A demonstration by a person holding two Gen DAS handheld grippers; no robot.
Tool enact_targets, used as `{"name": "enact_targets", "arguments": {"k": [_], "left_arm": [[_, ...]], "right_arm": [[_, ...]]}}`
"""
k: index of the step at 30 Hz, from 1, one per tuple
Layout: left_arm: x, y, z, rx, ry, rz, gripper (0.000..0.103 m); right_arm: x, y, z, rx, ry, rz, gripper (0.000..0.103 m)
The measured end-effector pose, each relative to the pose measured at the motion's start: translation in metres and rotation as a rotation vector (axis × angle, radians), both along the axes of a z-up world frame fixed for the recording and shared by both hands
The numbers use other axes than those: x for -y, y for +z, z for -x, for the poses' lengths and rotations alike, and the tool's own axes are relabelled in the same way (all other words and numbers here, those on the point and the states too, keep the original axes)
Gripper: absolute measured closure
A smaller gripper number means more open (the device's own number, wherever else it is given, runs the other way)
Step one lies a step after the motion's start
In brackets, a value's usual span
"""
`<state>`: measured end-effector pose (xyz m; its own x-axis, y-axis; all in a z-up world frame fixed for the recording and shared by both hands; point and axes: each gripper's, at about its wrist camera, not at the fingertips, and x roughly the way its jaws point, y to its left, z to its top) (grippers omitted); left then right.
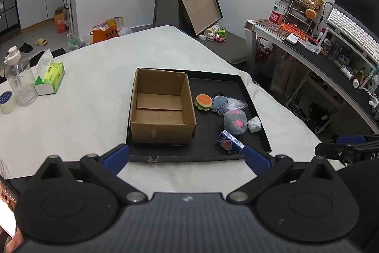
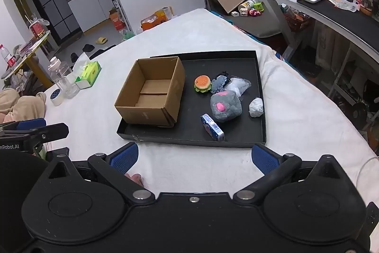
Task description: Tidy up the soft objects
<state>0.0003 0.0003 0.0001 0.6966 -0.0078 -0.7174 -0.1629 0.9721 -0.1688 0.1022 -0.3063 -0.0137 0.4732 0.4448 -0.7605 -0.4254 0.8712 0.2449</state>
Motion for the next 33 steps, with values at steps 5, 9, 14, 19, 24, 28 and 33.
{"name": "enact_targets", "arguments": {"k": [5, 9, 14, 19, 24, 28, 33], "left_arm": [[-0.0008, -0.0008, -0.0004, -0.002, -0.001, 0.006, 0.0], [-0.0023, -0.0008, -0.0012, -0.002, -0.001, 0.009, 0.0], [-0.0028, -0.001, -0.0055, -0.001, 0.002, 0.001, 0.0], [0.0029, 0.0013, -0.0011, 0.008, 0.001, -0.001, 0.0], [0.0043, 0.0021, -0.0009, 0.008, 0.001, 0.003, 0.0], [0.0031, 0.003, -0.0006, 0.007, 0.002, 0.001, 0.0], [0.001, 0.0039, -0.0004, 0.008, 0.001, -0.001, 0.0]], "right_arm": [[-0.0018, 0.0, 0.0, 0.011, 0.0, 0.011, 0.0], [-0.0011, 0.0008, 0.0016, 0.012, 0.003, 0.0, 0.0], [-0.0013, 0.0035, 0.0026, 0.014, 0.012, -0.019, 0.0], [-0.0017, 0.0058, 0.0026, 0.017, 0.011, -0.025, 0.0], [-0.0023, 0.0051, 0.0019, 0.014, 0.006, -0.021, 0.0], [-0.0025, 0.0042, 0.0028, 0.01, 0.002, -0.022, 0.0], [-0.002, 0.0045, 0.0027, 0.01, -0.001, -0.022, 0.0]]}}
